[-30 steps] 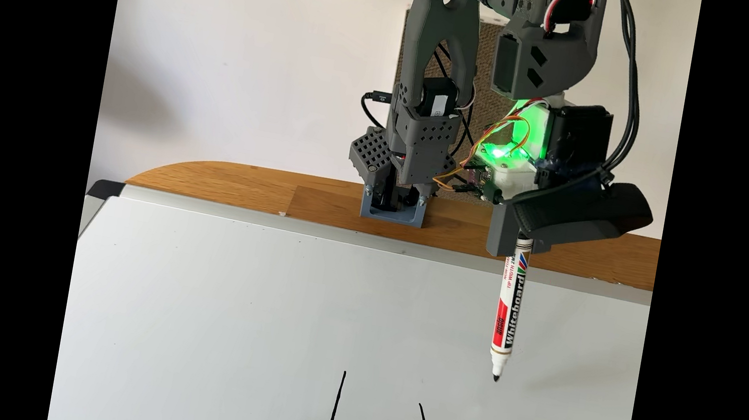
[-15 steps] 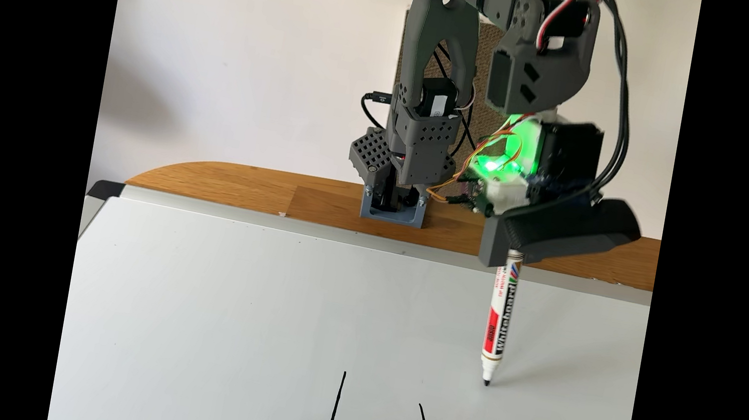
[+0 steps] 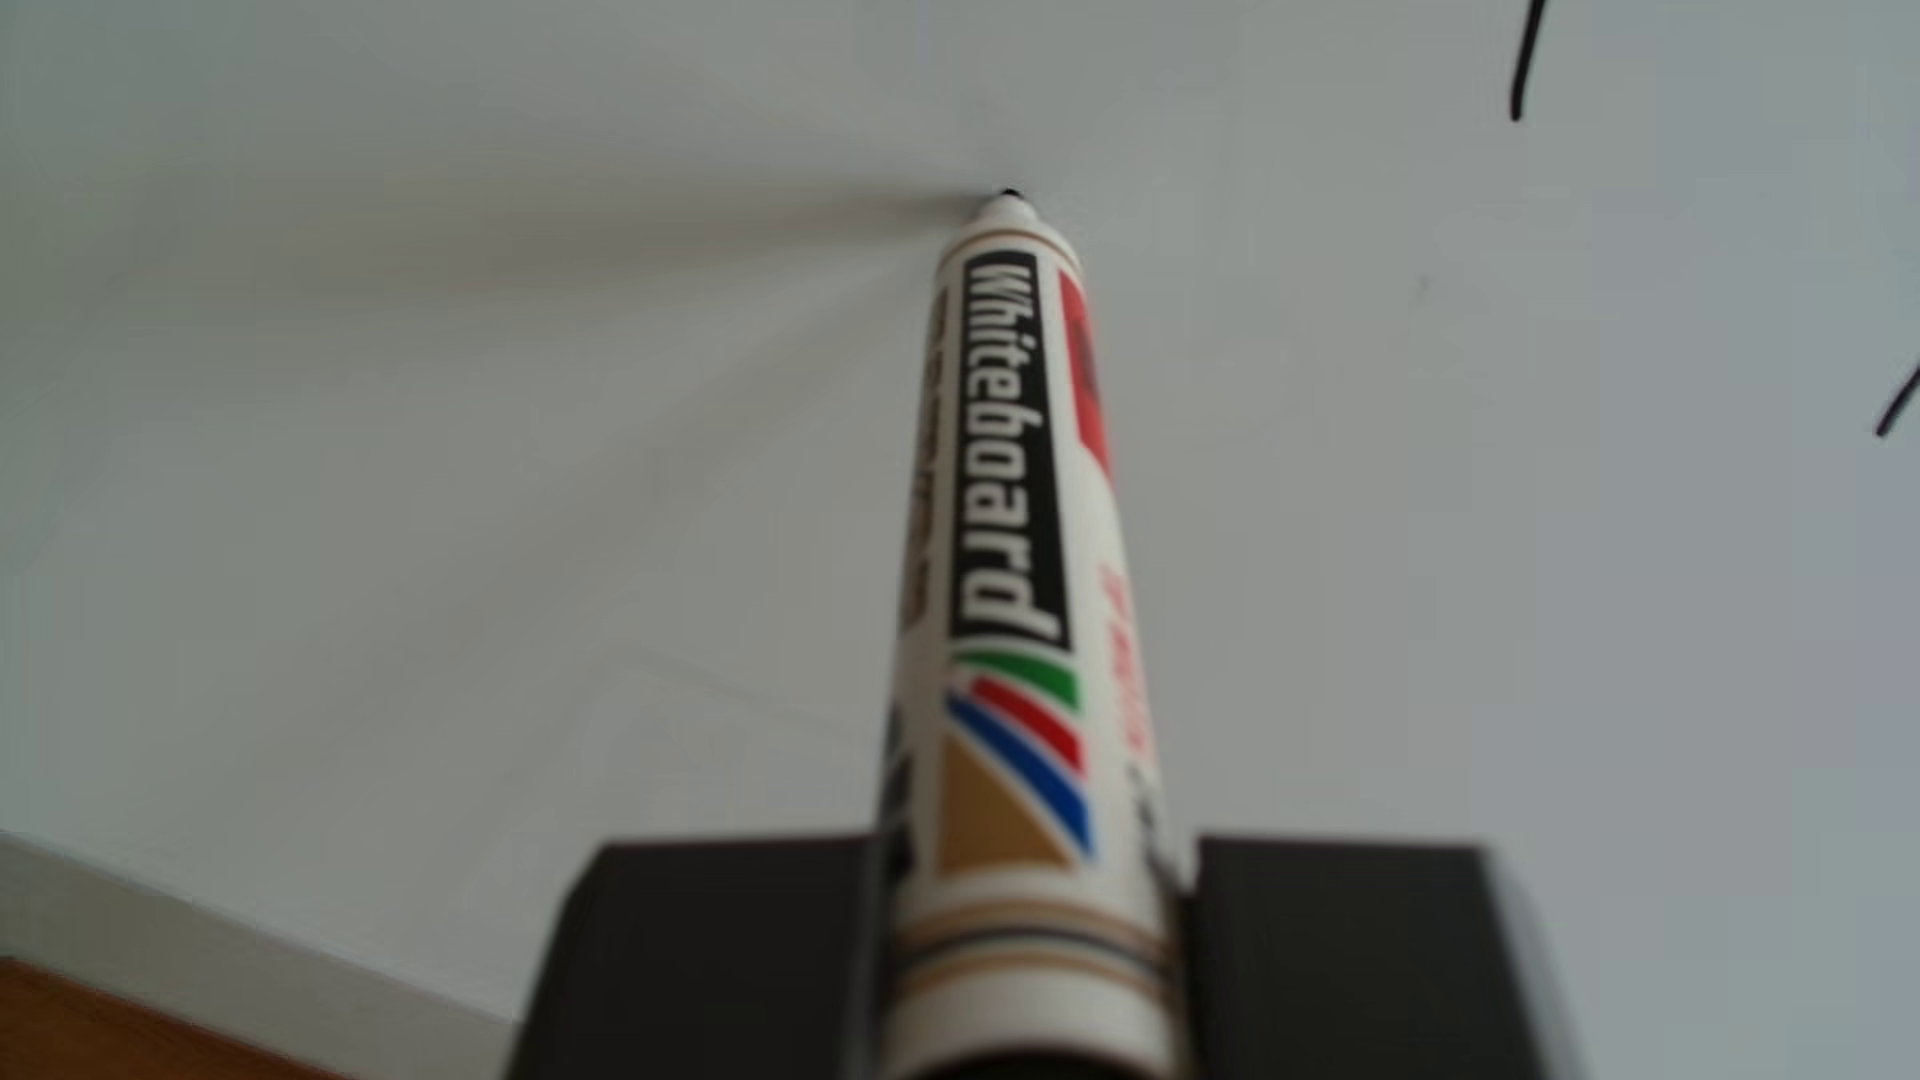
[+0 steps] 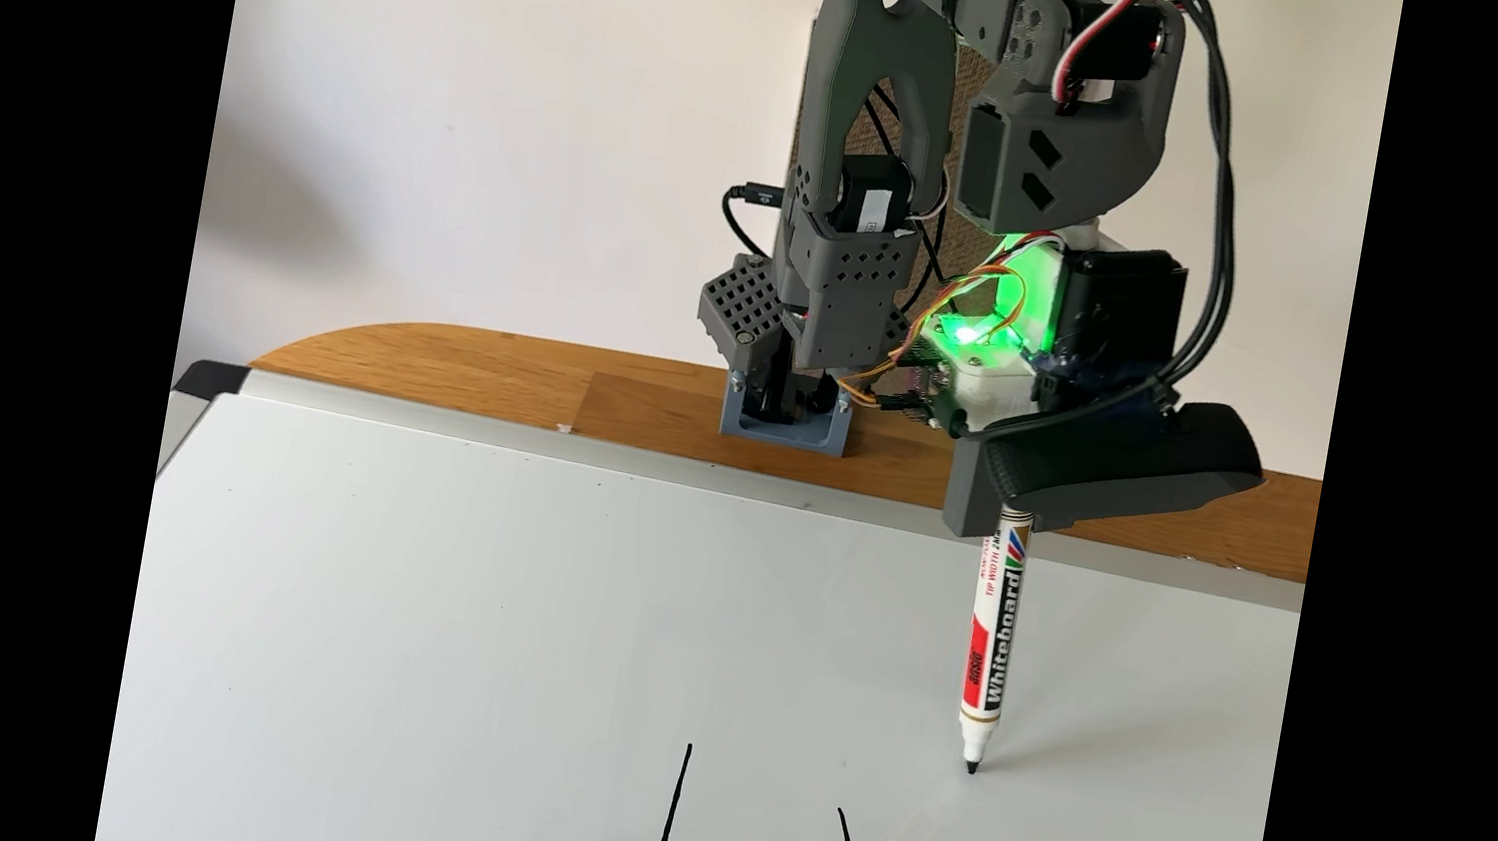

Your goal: Draw a face

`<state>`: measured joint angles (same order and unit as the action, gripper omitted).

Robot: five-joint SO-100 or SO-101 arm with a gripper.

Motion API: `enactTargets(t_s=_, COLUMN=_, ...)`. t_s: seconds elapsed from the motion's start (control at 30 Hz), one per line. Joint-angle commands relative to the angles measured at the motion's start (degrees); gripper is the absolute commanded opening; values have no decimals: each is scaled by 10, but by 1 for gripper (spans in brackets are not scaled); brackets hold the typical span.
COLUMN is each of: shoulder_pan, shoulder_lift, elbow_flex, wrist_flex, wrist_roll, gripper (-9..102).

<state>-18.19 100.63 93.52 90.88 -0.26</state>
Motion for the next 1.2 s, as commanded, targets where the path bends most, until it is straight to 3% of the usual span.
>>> enactTargets(t_s=0.0, shoulder_pan=26, shoulder_lift=10, elbow_flex=1, wrist_flex=1, wrist_roll=-6, gripper=-1)
enactTargets(t_s=1.17, shoulder_pan=340, shoulder_lift=11, elbow_flex=2, wrist_flex=21, wrist_roll=-113, gripper=-1)
